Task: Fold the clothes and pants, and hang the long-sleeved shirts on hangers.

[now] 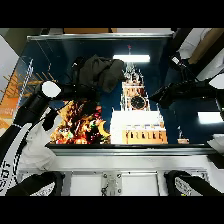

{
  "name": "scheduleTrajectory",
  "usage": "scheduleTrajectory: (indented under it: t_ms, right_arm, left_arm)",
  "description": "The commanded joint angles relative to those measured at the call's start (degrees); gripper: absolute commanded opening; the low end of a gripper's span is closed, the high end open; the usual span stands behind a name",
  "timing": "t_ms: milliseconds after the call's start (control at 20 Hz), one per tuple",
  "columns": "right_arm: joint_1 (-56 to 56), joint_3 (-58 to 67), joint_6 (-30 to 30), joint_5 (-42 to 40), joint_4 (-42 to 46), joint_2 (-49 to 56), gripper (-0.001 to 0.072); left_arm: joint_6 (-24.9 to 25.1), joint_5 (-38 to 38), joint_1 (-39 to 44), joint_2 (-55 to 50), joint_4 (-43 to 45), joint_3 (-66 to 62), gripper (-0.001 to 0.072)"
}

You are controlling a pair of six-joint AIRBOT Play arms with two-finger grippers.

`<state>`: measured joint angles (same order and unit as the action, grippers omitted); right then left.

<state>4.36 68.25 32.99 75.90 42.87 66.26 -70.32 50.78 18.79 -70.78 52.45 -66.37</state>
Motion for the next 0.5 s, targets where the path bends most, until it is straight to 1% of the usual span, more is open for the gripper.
scheduleTrajectory:
  t_ms: [0,450]
  right_arm:
    - [0.0,0.1,0.0,0.0,0.0,0.0,0.0021]
    - [0.0,0.1,0.0,0.0,0.0,0.0,0.0020]
  left_arm:
    - [0.0,0.0,0.0,0.0,0.0,0.0,0.0013]
    - [0.0,-0.5,0.0,0.0,0.0,0.0,0.0013]
